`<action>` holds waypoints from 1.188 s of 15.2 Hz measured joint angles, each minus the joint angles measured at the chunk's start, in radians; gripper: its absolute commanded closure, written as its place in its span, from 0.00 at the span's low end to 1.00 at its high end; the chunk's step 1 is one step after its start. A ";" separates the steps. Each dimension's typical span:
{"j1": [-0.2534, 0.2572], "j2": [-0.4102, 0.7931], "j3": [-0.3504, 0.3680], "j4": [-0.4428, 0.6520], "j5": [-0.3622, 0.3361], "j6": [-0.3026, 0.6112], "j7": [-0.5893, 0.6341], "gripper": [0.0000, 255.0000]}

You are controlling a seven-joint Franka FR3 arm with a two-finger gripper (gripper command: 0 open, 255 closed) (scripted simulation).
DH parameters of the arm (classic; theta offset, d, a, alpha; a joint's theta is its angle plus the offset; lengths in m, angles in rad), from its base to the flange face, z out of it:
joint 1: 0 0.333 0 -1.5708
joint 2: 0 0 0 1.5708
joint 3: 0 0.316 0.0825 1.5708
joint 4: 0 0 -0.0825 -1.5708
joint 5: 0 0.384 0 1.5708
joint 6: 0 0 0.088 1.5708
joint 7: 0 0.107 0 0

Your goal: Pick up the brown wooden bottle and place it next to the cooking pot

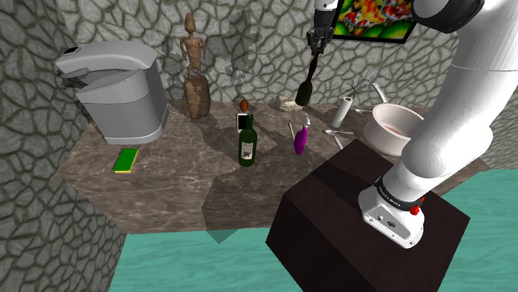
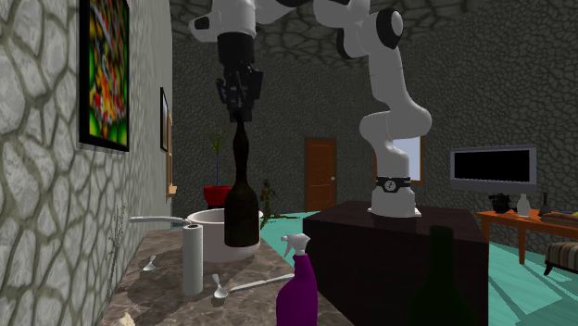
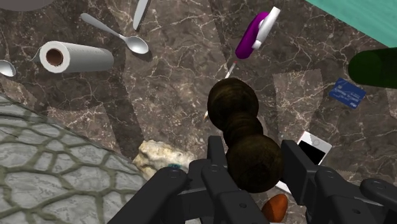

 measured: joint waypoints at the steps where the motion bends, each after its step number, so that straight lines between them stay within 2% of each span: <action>1: 0.000 0.002 0.000 0.016 0.000 -0.015 -0.001 1.00; 18: -0.006 0.013 -0.003 0.263 0.002 -0.249 -0.017 1.00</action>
